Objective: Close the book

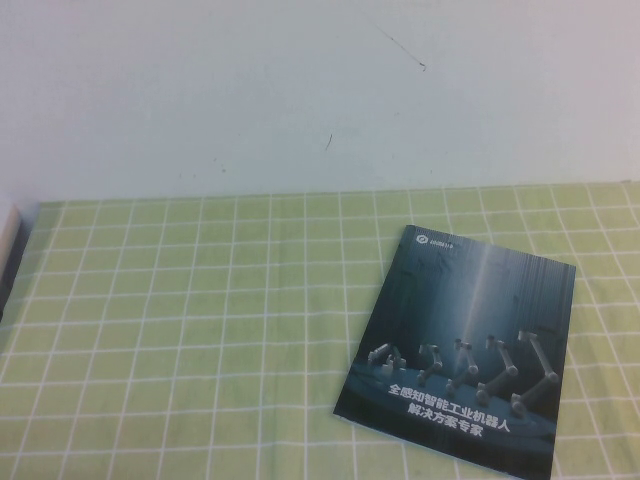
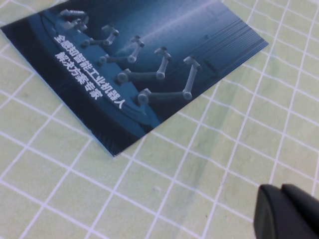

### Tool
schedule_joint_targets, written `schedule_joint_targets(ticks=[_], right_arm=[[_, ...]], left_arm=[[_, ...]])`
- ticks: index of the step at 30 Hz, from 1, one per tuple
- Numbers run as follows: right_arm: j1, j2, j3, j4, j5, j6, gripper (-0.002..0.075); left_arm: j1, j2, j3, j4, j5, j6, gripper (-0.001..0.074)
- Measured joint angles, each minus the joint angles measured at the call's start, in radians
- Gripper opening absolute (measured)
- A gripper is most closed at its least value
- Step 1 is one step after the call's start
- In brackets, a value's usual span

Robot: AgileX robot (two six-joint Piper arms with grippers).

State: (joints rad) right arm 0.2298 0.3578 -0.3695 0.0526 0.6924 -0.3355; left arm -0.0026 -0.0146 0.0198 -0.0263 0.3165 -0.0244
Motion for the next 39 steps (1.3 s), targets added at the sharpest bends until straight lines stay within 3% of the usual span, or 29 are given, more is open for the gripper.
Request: schedule_joint_targets(ticks=[39], right_arm=[[0.0,0.0,0.0,0.004,0.0,-0.002,-0.0003]], left_arm=[[-0.031,0.0,-0.001,0.0,0.002,0.002,-0.0004]])
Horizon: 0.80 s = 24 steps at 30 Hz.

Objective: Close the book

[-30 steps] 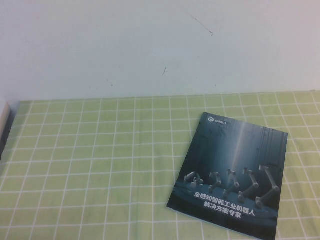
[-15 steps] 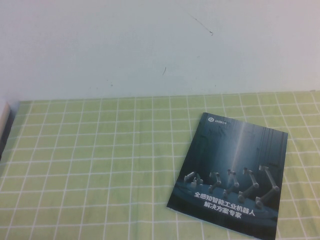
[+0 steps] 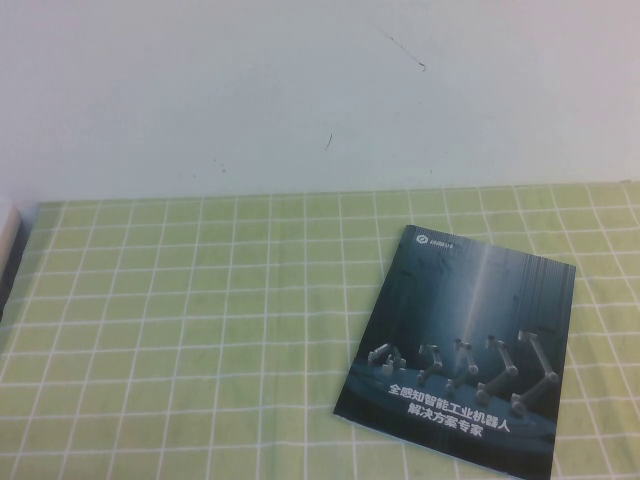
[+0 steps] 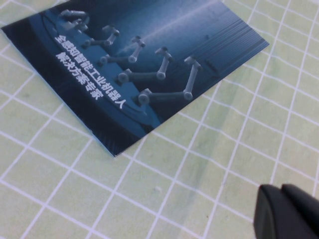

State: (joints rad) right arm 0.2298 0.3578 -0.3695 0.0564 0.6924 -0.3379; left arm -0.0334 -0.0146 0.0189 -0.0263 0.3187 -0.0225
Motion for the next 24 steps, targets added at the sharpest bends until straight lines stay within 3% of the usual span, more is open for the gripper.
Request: schedule_joint_targets(ticks=[7,17,24], right_arm=[[-0.021,-0.075,0.084,0.0,-0.083,0.0,-0.0003],[-0.245,-0.352,0.321,-0.075,-0.334,0.092,-0.0003],[-0.255,-0.368,0.388,-0.135,-0.337,0.293,-0.0003]], left_arm=[[0.0,0.0,0.0,0.0,0.0,0.0,-0.0004],[0.0,0.0,0.0,0.0,0.0,-0.004,-0.0004],[0.0,0.0,0.0,-0.002,0.001,-0.01,-0.0004]])
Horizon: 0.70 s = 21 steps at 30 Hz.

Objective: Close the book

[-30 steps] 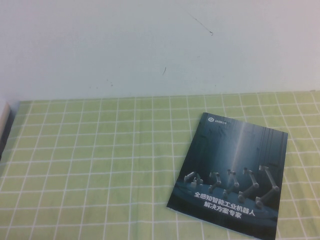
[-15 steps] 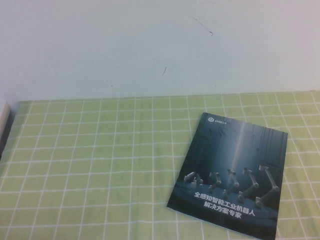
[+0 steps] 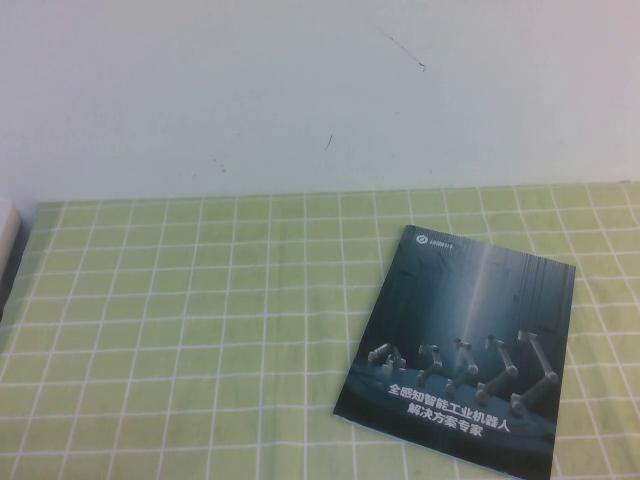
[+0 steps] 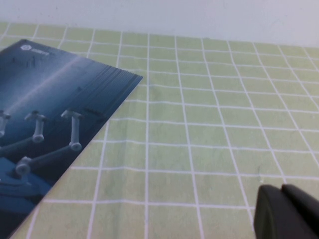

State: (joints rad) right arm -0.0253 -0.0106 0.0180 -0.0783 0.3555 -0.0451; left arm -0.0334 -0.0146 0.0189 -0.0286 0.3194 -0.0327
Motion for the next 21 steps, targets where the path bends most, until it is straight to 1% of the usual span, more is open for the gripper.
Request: schedule_joint_targets(ticks=[21], right_arm=[[0.0,0.0,0.0,-0.019,-0.004,0.019,-0.0003]], left_arm=[[0.0,0.0,-0.002,0.0,0.002,-0.002,-0.0004]])
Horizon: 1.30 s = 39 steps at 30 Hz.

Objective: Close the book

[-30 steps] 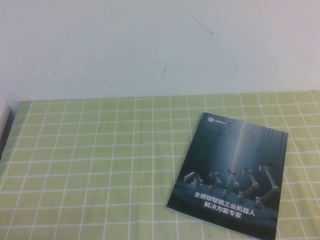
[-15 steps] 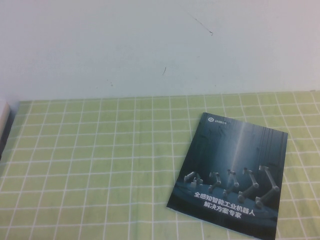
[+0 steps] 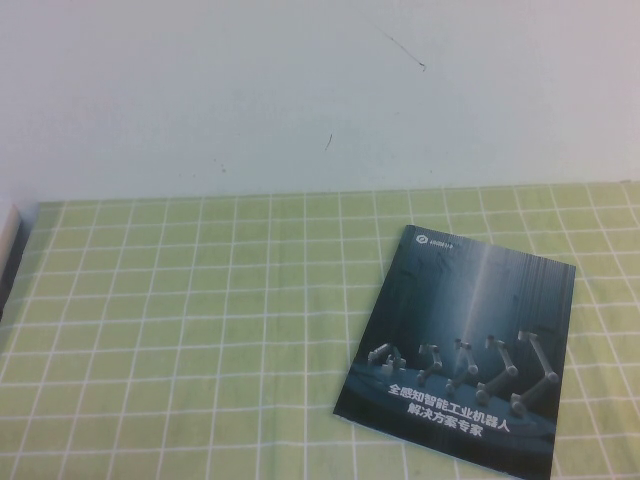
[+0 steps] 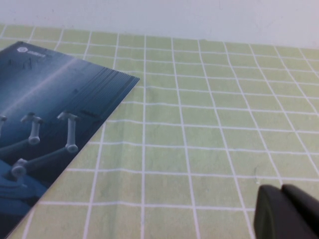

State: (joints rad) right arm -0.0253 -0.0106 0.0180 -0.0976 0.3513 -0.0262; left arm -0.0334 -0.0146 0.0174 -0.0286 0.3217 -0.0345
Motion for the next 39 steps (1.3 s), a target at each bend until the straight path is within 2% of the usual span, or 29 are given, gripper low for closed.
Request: schedule_joint_targets(ticks=[31,39], right_arm=[[0.0,0.0,0.0,0.0,-0.002,0.0,-0.0003],[0.0,0.0,0.0,0.0,-0.002,0.0,-0.0003]], left_arm=[[0.0,0.0,0.0,-0.002,0.004,0.0,-0.0004],[0.051,0.0,0.0,-0.002,0.004,0.0,-0.0004]])
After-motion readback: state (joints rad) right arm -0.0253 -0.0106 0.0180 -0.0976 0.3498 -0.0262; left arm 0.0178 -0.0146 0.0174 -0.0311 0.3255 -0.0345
